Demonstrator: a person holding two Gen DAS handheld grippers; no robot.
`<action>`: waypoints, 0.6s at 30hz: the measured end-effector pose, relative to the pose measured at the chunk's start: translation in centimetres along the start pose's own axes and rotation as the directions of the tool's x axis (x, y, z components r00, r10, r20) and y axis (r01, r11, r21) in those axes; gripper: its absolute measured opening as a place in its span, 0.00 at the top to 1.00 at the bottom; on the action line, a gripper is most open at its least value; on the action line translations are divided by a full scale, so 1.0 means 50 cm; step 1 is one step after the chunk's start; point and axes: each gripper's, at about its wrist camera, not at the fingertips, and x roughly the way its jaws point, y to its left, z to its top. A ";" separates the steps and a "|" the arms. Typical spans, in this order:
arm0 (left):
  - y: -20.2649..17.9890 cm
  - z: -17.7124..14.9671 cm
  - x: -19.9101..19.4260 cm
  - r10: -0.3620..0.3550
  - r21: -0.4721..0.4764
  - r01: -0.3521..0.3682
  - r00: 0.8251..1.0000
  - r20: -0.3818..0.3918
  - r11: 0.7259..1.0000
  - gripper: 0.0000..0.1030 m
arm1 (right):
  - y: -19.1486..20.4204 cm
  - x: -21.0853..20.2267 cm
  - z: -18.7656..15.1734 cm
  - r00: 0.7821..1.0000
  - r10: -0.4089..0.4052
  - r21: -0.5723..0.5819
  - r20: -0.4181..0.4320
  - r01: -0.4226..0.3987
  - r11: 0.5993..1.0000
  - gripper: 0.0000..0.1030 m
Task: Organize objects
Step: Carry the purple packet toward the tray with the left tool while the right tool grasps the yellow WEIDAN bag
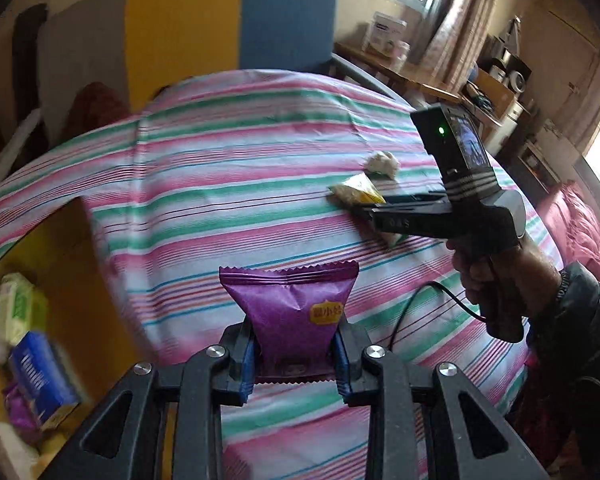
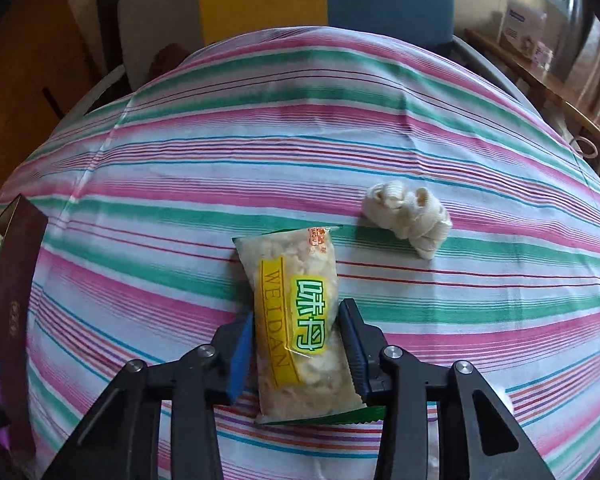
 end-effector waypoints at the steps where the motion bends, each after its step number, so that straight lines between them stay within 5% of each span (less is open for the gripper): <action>1: 0.008 -0.009 -0.016 0.024 -0.010 -0.023 1.000 0.014 1.000 0.71 | 0.013 -0.001 -0.005 1.000 0.023 -0.019 -0.007 -0.023 1.000 0.60; 8: 0.074 -0.076 -0.134 0.200 -0.077 -0.192 0.972 0.121 0.978 0.71 | 0.049 -0.003 -0.030 0.995 0.102 -0.064 -0.017 -0.103 0.993 0.58; 18: 0.146 -0.152 -0.193 0.299 -0.168 -0.276 0.945 0.131 0.946 0.71 | 0.071 -0.010 -0.048 0.998 0.019 -0.135 0.060 -0.011 0.991 0.58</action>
